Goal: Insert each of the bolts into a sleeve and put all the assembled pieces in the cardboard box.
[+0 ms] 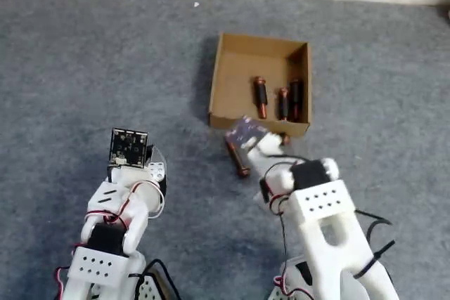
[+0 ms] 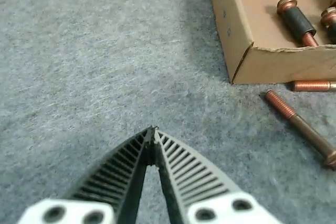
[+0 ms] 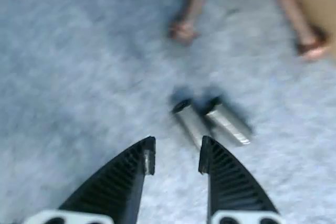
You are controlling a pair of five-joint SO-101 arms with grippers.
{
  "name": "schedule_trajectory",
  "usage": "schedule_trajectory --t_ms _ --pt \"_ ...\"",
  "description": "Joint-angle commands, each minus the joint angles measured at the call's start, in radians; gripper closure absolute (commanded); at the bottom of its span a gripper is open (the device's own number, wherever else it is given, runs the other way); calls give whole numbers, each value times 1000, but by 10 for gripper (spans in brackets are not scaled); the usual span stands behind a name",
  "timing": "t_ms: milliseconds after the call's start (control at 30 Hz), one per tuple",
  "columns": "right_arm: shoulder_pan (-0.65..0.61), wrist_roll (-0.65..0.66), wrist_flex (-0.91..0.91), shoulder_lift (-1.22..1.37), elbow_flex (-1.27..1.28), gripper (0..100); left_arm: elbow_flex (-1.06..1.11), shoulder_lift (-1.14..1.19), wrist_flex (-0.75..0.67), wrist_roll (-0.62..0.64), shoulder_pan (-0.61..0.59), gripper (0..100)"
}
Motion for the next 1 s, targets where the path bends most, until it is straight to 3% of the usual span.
schedule_trajectory --t_ms 0,300,600,967 --pt "-48 12 7 -4 21 868 30 -12 -29 -11 22 992" --pt "-42 69 -38 179 22 868 30 -12 -29 -11 22 993" --pt "105 176 -122 243 22 868 30 -12 -29 -11 21 993" --pt "108 175 -120 243 -61 868 30 -12 -29 -11 22 992"
